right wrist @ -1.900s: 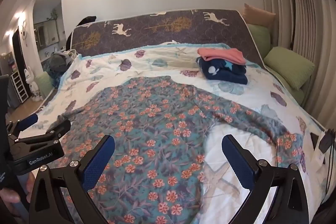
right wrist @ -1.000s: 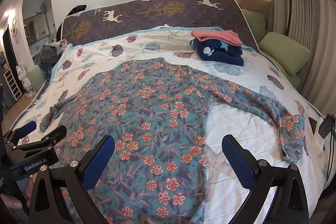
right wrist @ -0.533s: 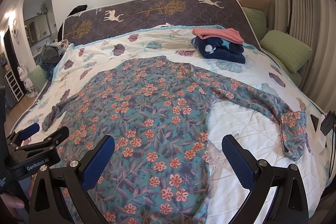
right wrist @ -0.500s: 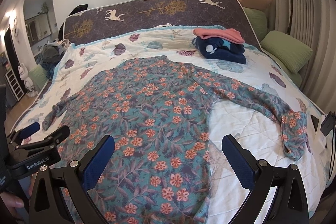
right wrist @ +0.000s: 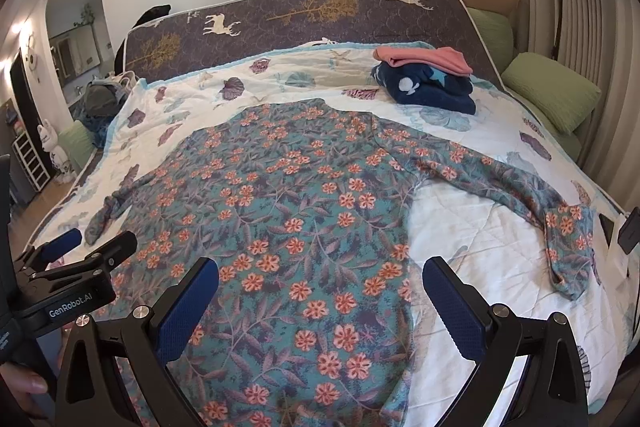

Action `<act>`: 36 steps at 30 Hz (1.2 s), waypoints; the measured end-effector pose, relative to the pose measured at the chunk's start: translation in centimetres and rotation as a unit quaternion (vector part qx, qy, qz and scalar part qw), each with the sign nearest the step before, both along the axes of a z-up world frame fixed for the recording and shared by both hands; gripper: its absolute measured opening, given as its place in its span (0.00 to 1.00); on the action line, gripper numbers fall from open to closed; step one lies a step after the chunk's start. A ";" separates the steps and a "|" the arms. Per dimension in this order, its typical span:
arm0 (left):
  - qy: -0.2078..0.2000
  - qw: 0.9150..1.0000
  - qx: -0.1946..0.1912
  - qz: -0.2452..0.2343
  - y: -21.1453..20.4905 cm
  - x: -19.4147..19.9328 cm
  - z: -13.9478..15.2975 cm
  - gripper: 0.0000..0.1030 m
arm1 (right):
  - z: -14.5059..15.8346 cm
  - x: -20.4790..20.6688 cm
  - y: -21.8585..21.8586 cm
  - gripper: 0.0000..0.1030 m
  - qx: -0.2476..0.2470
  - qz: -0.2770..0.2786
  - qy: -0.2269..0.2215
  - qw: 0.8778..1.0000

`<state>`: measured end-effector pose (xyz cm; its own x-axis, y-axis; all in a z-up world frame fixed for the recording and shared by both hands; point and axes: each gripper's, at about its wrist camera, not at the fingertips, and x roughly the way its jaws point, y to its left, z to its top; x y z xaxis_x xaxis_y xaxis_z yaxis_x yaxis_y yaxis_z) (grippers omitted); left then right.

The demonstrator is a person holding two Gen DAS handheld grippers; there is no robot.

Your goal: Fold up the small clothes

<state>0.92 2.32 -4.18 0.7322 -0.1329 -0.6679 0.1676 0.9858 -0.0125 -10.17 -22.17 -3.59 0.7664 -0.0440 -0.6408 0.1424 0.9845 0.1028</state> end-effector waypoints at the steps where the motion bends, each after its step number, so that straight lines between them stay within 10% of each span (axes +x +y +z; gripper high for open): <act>1: 0.001 1.000 -0.001 0.000 0.0 0.0 -0.1 1.00 | 0.0 0.0 0.0 1.00 0.003 0.003 -0.001 1.000; 36: 0.020 0.999 -0.021 -0.014 -0.3 0.6 -1.3 1.00 | -0.6 0.2 1.0 1.00 0.001 0.025 0.017 1.000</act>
